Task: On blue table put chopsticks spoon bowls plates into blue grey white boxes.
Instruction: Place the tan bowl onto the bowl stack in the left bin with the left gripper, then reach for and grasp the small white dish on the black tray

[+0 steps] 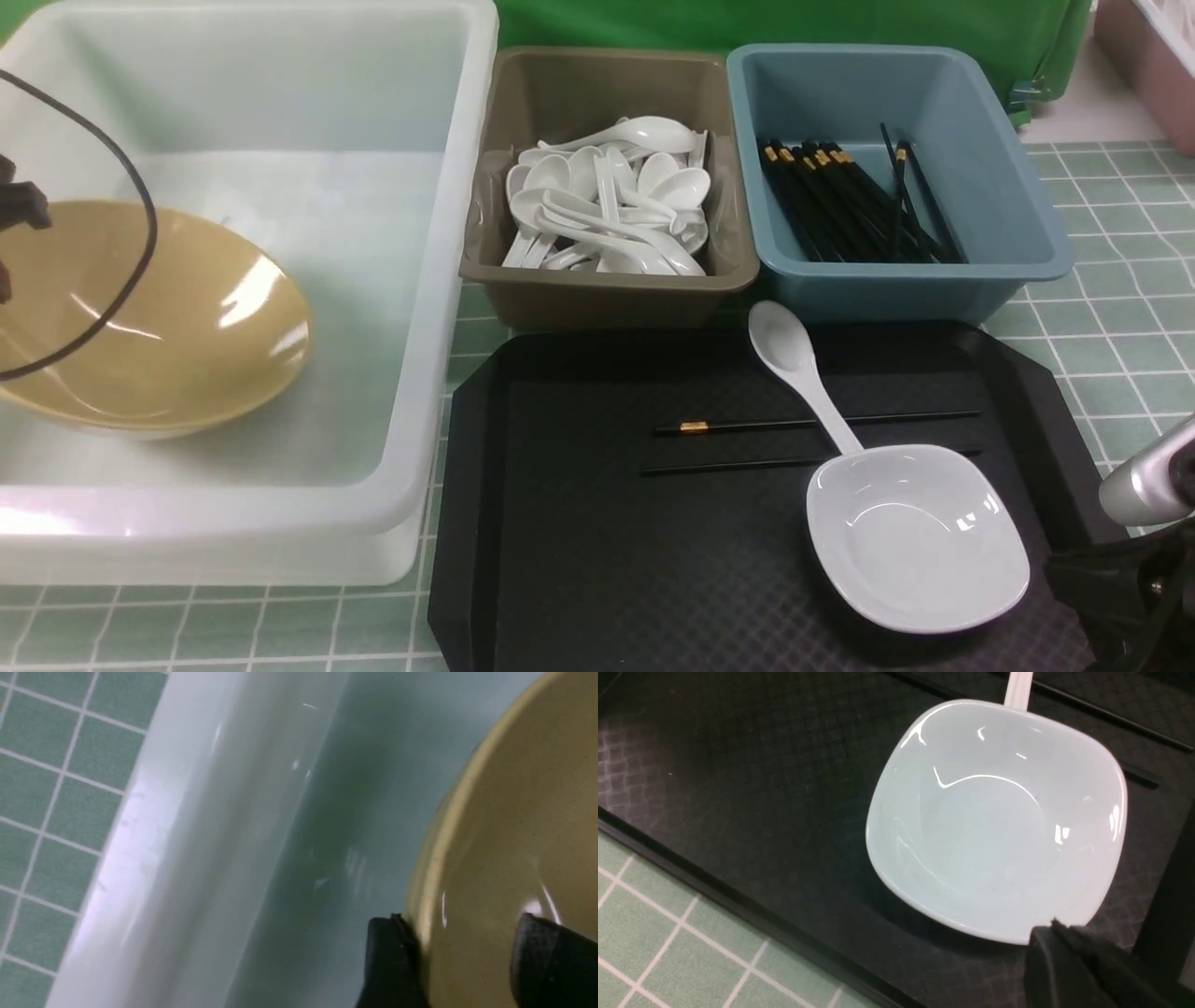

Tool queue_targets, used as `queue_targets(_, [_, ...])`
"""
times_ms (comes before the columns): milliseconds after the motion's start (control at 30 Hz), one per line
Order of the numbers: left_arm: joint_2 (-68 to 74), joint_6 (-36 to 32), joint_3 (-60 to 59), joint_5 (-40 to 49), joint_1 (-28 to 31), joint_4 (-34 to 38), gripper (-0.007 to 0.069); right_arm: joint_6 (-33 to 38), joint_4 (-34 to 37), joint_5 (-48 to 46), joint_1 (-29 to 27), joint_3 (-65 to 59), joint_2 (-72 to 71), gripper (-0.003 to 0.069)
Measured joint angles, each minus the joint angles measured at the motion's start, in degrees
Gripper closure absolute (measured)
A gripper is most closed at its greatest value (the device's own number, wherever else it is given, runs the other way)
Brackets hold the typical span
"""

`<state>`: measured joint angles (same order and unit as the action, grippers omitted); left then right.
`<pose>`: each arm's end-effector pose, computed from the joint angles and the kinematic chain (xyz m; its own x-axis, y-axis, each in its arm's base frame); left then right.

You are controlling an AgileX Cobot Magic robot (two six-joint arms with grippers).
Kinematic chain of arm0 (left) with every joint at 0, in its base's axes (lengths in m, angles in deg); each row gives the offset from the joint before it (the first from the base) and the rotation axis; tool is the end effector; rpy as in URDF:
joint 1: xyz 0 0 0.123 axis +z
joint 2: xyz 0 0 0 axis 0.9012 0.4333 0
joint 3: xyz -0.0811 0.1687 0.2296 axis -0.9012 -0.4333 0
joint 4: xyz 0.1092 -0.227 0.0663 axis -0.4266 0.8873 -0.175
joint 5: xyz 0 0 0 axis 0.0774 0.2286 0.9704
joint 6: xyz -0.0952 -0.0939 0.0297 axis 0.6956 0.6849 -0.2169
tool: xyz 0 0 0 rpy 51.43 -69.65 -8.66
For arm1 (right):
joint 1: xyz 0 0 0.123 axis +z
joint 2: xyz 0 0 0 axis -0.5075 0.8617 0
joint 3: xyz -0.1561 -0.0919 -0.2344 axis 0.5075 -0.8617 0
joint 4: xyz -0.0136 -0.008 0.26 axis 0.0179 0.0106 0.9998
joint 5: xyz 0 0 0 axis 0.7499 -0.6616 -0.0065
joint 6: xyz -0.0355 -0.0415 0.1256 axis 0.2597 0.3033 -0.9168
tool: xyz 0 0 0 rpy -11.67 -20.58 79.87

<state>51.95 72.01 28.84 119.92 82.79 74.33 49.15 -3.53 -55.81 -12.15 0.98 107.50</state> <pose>0.3613 0.1322 0.2521 -0.8430 -0.2927 -0.4514 -0.3589 0.9310 0.0665 0.1609 0.0721 0.2064 -0.6493 -0.3494 -0.6755 -0.4819 0.8762 0.0100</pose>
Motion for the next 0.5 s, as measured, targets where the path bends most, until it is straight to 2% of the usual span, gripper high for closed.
queue_targets(100, [-0.83,4.27,1.18,2.05,0.0,-3.5,0.0171,0.02,0.0,0.0,0.0,0.0,0.0,0.061])
queue_targets(200, [-2.93,6.84,1.8,1.9,0.0,-3.78,0.0147,0.02,0.0,0.0,0.0,0.0,0.0,0.061])
queue_targets(367, [-4.56,5.51,0.56,-0.86,-0.42,0.69,0.0182,0.02,0.3,0.0,0.0,0.0,0.0,0.061])
queue_targets(500, [-1.89,3.64,-4.64,-3.88,-1.37,3.32,0.0296,0.02,0.89,-0.05,0.0,0.0,0.0,0.061])
